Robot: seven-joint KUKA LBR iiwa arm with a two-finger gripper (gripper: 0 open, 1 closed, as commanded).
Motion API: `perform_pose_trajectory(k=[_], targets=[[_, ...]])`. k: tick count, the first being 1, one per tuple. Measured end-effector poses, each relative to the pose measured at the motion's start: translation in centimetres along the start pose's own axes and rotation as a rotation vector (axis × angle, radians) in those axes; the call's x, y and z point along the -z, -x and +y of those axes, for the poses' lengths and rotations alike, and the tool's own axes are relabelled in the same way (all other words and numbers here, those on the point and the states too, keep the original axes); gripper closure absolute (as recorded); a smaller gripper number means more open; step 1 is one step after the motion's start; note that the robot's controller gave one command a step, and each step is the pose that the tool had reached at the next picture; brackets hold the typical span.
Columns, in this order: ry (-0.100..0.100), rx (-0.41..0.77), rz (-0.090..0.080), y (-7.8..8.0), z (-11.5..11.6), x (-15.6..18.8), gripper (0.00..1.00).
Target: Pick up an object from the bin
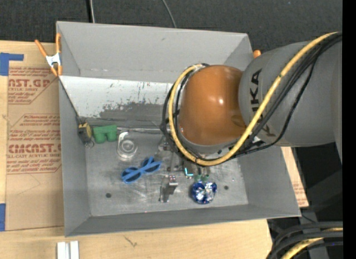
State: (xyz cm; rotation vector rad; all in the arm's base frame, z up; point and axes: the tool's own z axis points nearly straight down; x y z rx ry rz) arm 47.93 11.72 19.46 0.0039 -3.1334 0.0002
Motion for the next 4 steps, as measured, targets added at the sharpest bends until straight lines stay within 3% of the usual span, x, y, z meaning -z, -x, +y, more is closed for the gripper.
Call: perform_pose_trajectory(k=[1,2,3,4], targets=[[0.005,-0.167,-0.016,5.6,-1.6,-12.2,0.00],[0.006,-0.164,-0.008,5.4,-1.4,-11.9,1.00],[0.003,-0.055,-0.011,1.5,2.3,-5.9,1.00],[0.002,0.026,-0.018,1.9,1.7,2.8,1.00]])
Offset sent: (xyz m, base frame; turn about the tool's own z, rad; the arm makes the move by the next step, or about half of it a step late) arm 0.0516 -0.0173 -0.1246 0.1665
